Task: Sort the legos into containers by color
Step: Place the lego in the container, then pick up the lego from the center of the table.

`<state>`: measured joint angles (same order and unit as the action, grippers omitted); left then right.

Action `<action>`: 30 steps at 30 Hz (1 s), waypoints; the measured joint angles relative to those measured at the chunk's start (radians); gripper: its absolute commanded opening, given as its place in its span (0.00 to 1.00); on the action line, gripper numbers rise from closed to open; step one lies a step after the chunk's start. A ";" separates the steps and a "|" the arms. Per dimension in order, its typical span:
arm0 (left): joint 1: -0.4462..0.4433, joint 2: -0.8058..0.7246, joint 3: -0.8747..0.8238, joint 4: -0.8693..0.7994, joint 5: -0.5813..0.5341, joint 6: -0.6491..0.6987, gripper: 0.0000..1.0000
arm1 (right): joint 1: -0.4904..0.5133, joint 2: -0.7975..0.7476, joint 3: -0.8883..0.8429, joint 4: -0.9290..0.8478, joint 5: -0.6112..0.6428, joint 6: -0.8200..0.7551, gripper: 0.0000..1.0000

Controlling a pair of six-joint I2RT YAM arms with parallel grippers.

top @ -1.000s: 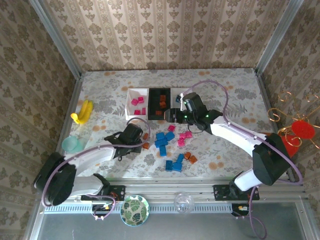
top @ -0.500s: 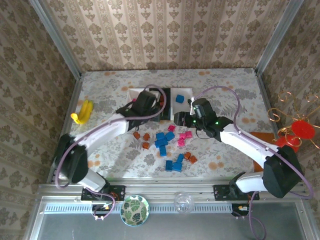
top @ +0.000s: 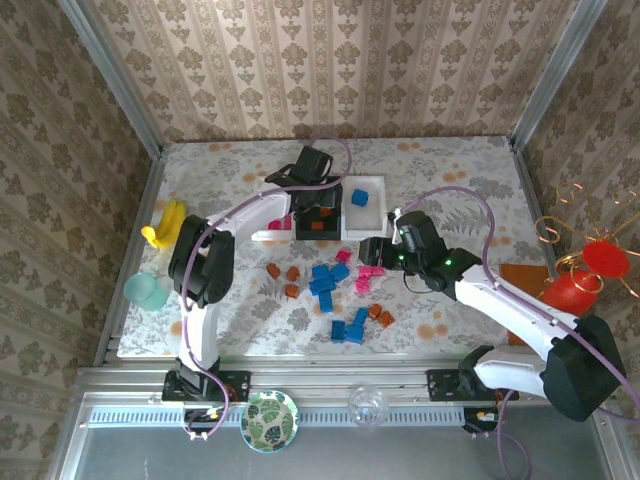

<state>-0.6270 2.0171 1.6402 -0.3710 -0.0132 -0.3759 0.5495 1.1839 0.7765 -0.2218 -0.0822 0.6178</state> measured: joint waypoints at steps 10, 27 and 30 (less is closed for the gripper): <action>-0.034 -0.325 -0.290 0.119 0.051 -0.042 1.00 | 0.011 0.014 -0.032 -0.043 -0.003 0.011 0.69; -0.337 -0.925 -1.017 0.246 -0.081 -0.157 1.00 | 0.243 0.130 -0.078 -0.133 0.052 -0.022 0.66; -0.348 -0.986 -1.077 0.233 -0.108 -0.192 1.00 | 0.286 0.121 -0.083 -0.168 0.068 -0.036 0.63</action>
<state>-0.9749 1.0309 0.5629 -0.1379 -0.1211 -0.5674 0.8356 1.3045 0.6937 -0.3897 -0.0139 0.5816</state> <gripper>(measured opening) 0.999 0.640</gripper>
